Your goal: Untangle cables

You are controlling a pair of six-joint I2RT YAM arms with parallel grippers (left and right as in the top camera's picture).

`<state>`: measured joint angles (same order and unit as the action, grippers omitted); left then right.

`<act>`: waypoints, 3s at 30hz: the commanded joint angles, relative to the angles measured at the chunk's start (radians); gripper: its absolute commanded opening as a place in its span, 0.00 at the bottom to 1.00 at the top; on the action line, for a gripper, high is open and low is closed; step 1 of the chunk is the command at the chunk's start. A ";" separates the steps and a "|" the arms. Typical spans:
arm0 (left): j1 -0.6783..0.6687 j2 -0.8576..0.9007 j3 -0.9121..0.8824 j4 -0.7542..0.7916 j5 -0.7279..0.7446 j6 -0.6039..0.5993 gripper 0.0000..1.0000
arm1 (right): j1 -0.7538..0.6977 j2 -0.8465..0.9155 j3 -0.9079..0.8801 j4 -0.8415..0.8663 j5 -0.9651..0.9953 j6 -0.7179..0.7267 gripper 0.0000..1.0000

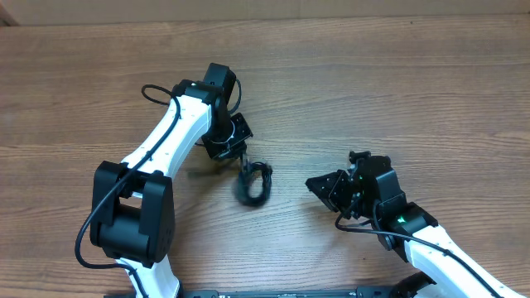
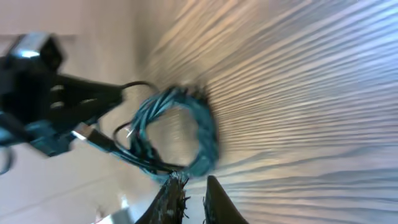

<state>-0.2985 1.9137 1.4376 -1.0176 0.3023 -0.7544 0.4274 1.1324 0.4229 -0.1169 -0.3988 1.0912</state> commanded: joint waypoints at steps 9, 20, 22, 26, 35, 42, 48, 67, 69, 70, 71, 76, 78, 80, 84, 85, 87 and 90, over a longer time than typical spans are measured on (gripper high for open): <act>-0.077 0.003 0.017 0.009 -0.162 0.034 0.74 | -0.002 -0.010 0.010 -0.142 0.084 -0.026 0.49; 0.101 -0.011 0.347 -0.258 -0.224 0.112 1.00 | -0.002 -0.010 0.010 -0.256 0.106 -0.027 0.70; 0.117 -0.024 0.360 -0.306 -0.225 0.062 1.00 | -0.002 -0.010 0.010 -0.257 0.120 -0.027 0.72; 0.107 -0.026 0.348 -0.367 -0.246 0.035 1.00 | -0.002 -0.010 0.010 -0.257 0.130 -0.027 0.74; 0.034 -0.100 0.175 -0.368 -0.306 0.024 0.97 | -0.002 -0.010 0.010 -0.303 0.175 -0.027 0.80; 0.009 -0.492 -0.138 -0.189 -0.357 0.015 1.00 | -0.002 -0.010 0.010 -0.332 0.238 -0.027 0.84; -0.013 -0.730 -0.452 0.040 -0.327 0.013 0.96 | -0.002 -0.010 0.010 -0.335 0.286 -0.027 0.85; -0.065 -0.373 -0.736 0.776 -0.155 -0.068 0.79 | -0.002 -0.010 0.010 -0.384 0.294 -0.027 0.87; -0.064 -0.336 -0.735 0.808 -0.154 -0.068 0.59 | -0.002 -0.010 0.010 -0.392 0.294 -0.027 0.87; -0.064 -0.327 -0.735 0.821 -0.148 -0.073 0.32 | -0.002 -0.010 0.010 -0.402 0.293 -0.027 0.86; -0.064 -0.326 -0.735 0.823 -0.147 -0.082 0.14 | -0.002 -0.010 0.010 -0.407 0.293 -0.027 0.86; -0.062 -0.327 -0.719 0.820 -0.089 -0.250 0.04 | -0.002 -0.010 0.010 -0.421 0.246 -0.027 0.86; -0.062 -0.327 -0.719 0.805 -0.055 -0.402 0.04 | -0.002 -0.010 0.010 -0.412 0.183 -0.027 0.88; -0.062 -0.327 -0.719 0.785 -0.029 -0.519 0.04 | -0.002 -0.010 0.010 -0.401 0.124 -0.027 0.91; -0.062 -0.326 -0.719 0.748 0.015 -0.749 0.04 | -0.002 -0.010 0.010 -0.349 -0.023 -0.027 0.93; -0.062 -0.326 -0.719 0.744 0.021 -0.767 0.04 | -0.002 -0.010 0.010 -0.339 -0.052 -0.027 0.93; -0.062 -0.326 -0.719 0.730 0.040 -0.799 0.04 | -0.002 -0.010 0.010 -0.319 -0.109 -0.027 0.93; -0.062 -0.326 -0.719 0.722 0.067 -0.804 0.04 | -0.002 -0.010 0.010 -0.295 -0.174 -0.027 0.92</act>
<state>-0.3538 1.5845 0.7074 -0.2893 0.3092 -1.4685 0.4271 1.1278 0.4229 -0.4297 -0.4522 1.0695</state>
